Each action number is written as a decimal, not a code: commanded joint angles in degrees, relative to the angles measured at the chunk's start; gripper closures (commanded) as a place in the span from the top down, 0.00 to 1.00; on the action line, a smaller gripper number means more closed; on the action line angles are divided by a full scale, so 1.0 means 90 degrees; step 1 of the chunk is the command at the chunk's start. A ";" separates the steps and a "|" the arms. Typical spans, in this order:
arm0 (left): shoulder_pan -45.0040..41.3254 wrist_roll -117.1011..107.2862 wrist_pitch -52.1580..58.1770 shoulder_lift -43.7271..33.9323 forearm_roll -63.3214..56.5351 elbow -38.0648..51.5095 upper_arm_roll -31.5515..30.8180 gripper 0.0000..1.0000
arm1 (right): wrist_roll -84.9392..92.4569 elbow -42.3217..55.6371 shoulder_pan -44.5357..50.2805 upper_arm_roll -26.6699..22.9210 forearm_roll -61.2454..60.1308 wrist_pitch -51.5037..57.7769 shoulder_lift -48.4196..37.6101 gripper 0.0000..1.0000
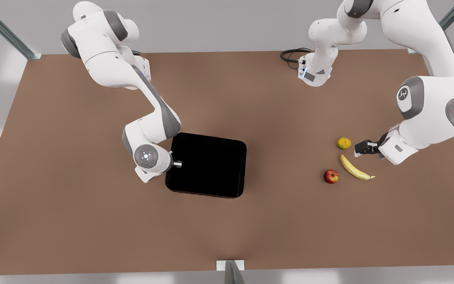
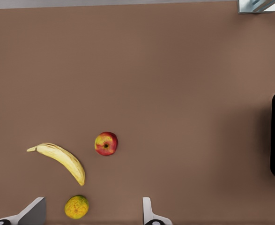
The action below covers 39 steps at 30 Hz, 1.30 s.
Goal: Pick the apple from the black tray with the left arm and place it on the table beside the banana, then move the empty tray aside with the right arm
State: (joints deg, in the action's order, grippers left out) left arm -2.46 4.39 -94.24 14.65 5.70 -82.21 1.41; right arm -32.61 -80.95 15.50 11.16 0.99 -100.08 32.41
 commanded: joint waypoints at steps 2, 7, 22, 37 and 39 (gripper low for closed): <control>0.0000 -0.0019 0.0002 -0.0007 -0.0008 0.0003 0.0000 1.00 | 0.0830 0.0225 -0.0023 -0.0068 0.0026 0.1051 -0.0008 0.15; -0.0010 -0.0028 0.0002 -0.0007 -0.0008 0.0003 0.0000 1.00 | 0.1337 0.0597 -0.0111 -0.0312 0.0026 0.1734 -0.0027 0.14; -0.0029 -0.0028 0.0002 0.0003 -0.0008 -0.0007 0.0000 1.00 | 0.4257 0.0694 -0.0111 -0.2119 -0.0257 0.1969 -0.0261 0.14; -0.0029 -0.0028 0.0002 0.0003 -0.0008 -0.0007 0.0000 1.00 | 0.6533 0.0841 -0.0316 -0.2920 -0.0306 0.0407 0.0588 0.14; -0.0029 -0.0028 0.0002 0.0003 -0.0008 -0.0007 0.0000 1.00 | 0.6601 0.0841 -0.0316 -0.2920 -0.0306 0.0221 0.0647 0.14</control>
State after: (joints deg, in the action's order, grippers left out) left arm -2.73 4.19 -94.24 14.74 5.66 -82.29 1.41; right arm 7.11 -73.41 12.68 -15.06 -2.02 -93.49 38.04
